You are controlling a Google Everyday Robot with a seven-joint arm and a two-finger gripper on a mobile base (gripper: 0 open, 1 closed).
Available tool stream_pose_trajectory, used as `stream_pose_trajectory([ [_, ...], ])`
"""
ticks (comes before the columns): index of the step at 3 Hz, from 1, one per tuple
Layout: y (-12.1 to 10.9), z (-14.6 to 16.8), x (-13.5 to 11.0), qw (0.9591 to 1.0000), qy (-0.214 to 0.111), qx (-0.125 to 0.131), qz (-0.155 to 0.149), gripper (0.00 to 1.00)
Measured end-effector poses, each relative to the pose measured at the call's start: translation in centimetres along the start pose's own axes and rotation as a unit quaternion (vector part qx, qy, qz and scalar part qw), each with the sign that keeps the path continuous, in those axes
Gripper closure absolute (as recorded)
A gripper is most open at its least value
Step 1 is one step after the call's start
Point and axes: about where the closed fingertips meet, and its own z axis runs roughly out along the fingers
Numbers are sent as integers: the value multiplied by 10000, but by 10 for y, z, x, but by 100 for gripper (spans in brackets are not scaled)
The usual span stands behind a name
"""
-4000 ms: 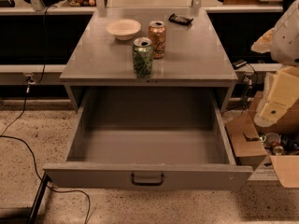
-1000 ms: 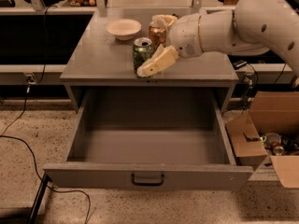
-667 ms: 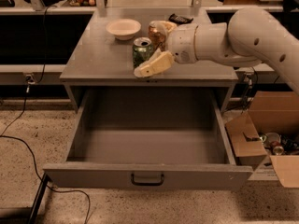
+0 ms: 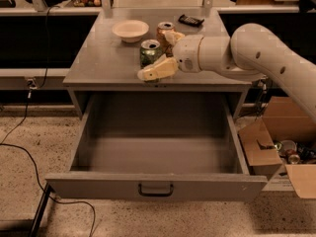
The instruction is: Place green can into top drawer
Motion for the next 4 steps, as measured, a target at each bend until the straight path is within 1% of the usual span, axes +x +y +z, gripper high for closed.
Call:
stream_pose_trajectory([
  [1, -6, 9, 5, 9999, -55, 26, 141, 0],
  [2, -15, 22, 11, 9995, -147, 38, 283, 22],
  [3, -19, 27, 14, 9992, -211, 50, 329, 46],
  [4, -22, 26, 13, 9984, -434, 48, 372, 69],
])
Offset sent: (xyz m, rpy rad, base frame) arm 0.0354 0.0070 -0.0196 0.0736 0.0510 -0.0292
